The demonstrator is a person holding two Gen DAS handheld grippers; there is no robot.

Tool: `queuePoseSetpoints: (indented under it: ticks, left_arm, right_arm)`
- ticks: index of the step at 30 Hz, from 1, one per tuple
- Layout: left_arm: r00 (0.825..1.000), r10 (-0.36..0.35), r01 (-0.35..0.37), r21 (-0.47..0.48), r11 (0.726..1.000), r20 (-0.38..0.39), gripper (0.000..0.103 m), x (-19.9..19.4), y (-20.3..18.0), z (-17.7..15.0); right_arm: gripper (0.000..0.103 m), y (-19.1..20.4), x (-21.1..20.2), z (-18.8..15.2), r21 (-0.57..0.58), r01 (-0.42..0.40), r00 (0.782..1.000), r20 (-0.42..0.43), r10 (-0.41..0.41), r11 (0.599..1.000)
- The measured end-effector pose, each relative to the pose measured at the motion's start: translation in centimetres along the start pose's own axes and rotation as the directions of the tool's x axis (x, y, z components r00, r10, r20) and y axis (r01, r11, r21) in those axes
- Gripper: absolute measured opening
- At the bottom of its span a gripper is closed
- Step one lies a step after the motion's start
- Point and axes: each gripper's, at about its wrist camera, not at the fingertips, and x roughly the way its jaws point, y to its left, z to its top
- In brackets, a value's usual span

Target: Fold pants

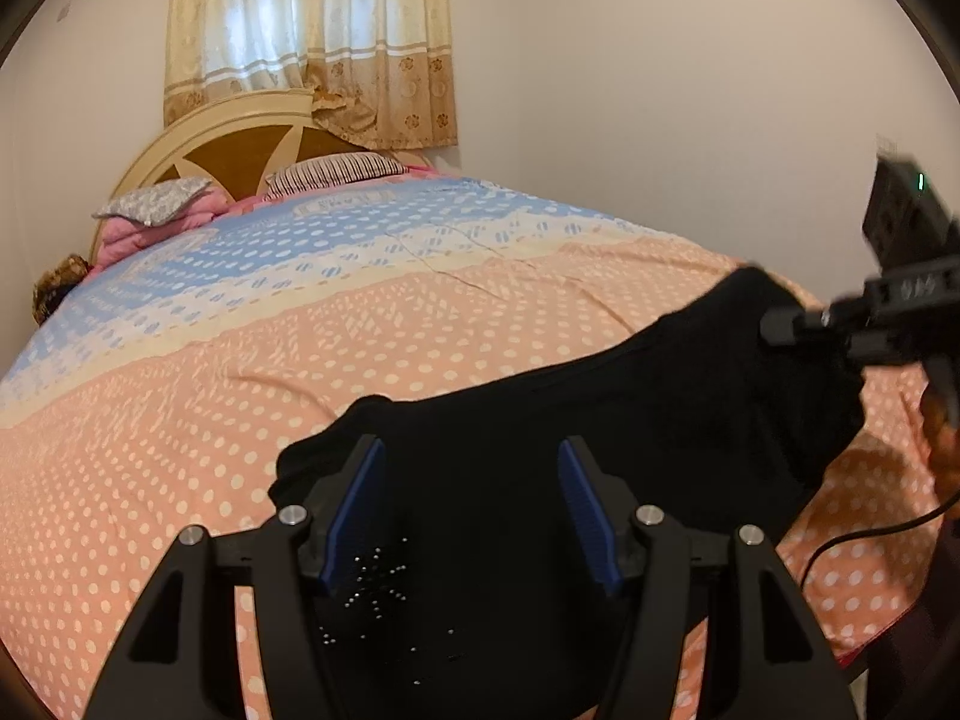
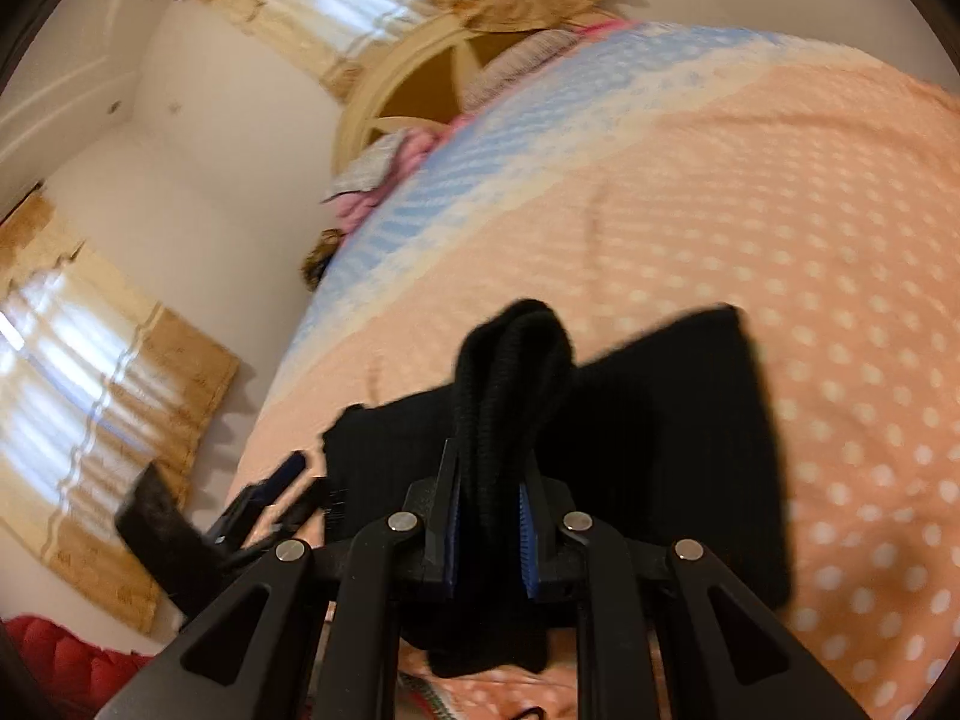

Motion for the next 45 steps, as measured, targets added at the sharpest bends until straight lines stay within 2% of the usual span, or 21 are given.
queuePoseSetpoints:
  ticks: [2, 4, 7, 11, 14, 17, 19, 22, 26, 32, 34, 37, 39, 42, 43, 45]
  left_arm:
    - [1.0, 0.008, -0.008, 0.009, 1.0, 0.002, 0.063, -0.2, 0.1, -0.1]
    - [1.0, 0.01, -0.01, 0.004, 1.0, 0.012, 0.063, -0.7, 0.3, -0.1]
    - [0.999, 0.025, -0.025, -0.008, 1.0, 0.04, 0.063, -1.4, 1.3, 0.0]
    - [0.996, 0.079, -0.077, -0.053, 0.996, 0.044, 0.063, -1.5, 3.3, 0.3]
    - [0.994, 0.103, -0.101, -0.082, 0.991, 0.023, 0.063, -1.0, 4.4, 0.2]
    - [0.994, 0.112, -0.111, -0.086, 0.99, 0.015, 0.063, -0.7, 4.6, 0.2]
    - [0.993, 0.113, -0.111, -0.082, 0.99, 0.018, 0.063, -0.6, 4.4, 0.1]
    - [0.995, 0.102, -0.102, -0.091, 0.991, -0.002, 0.063, -0.1, 4.4, -0.2]
    - [0.994, 0.098, -0.102, -0.107, 0.989, -0.039, 0.063, 0.8, 4.5, -0.9]
    - [0.993, 0.08, -0.092, -0.145, 0.985, -0.084, 0.063, 1.6, 4.7, -1.6]
    - [0.994, 0.068, -0.079, -0.145, 0.986, -0.083, 0.064, 1.5, 4.6, -1.6]
    - [0.996, 0.062, -0.07, -0.127, 0.989, -0.065, 0.069, 1.0, 4.2, -1.4]
    - [0.996, 0.07, -0.075, -0.115, 0.991, -0.048, 0.071, 0.8, 3.9, -1.2]
    - [0.996, 0.077, -0.081, -0.1, 0.992, -0.038, 0.071, 0.7, 3.4, -1.0]
    - [0.996, 0.081, -0.083, -0.088, 0.993, -0.03, 0.071, 0.6, 3.1, -0.8]
    - [0.997, 0.08, -0.08, -0.057, 0.995, 0.008, 0.071, 0.2, 2.2, -0.2]
  right_arm:
    - [0.016, 0.9, 0.0, 0.4, -0.032, 0.02, 1.0, 0.003, -0.02, 0.999]
    - [0.016, 0.8, 0.0, 0.7, -0.052, 0.086, 0.996, 0.003, -0.086, 0.995]
    - [0.016, -1.1, -0.5, 0.9, -0.02, 0.122, 0.992, -0.011, -0.122, 0.992]
    - [0.016, -3.8, -1.5, 0.8, -0.01, 0.218, 0.976, -0.004, -0.218, 0.976]
    - [0.016, -6.1, -1.8, 0.8, 0.054, 0.208, 0.978, 0.006, -0.208, 0.977]
    - [0.016, -5.7, -1.6, 0.8, 0.008, 0.268, 0.963, -0.004, -0.268, 0.963]
    - [0.016, -5.2, -2.1, 1.3, -0.017, 0.274, 0.962, 0.007, -0.274, 0.962]
    - [0.016, -5.4, -2.5, 1.7, -0.04, 0.324, 0.946, 0.016, -0.323, 0.945]
    - [0.016, -8.0, -1.1, 1.0, 0.01, 0.278, 0.96, -0.027, -0.278, 0.96]
    - [0.018, -9.7, -1.2, 0.1, 0.083, 0.186, 0.982, 0.007, -0.187, 0.979]
    - [0.021, -10.2, -1.4, 0.0, 0.117, 0.156, 0.987, 0.018, -0.159, 0.981]
    - [0.031, -11.2, -2.3, 0.0, 0.218, 0.097, 0.995, -0.003, -0.099, 0.971]
    - [0.034, -11.6, -3.8, 0.1, 0.263, 0.058, 0.997, 0.033, -0.07, 0.963]
    - [0.034, -11.7, -7.7, -0.1, 0.29, 0.028, 0.981, 0.178, -0.083, 0.957]
    - [0.034, -11.2, -8.8, -0.3, 0.276, 0.05, 0.97, 0.217, -0.113, 0.96]
    - [0.034, -10.0, -9.4, -0.4, 0.229, 0.156, 0.957, 0.207, -0.205, 0.961]
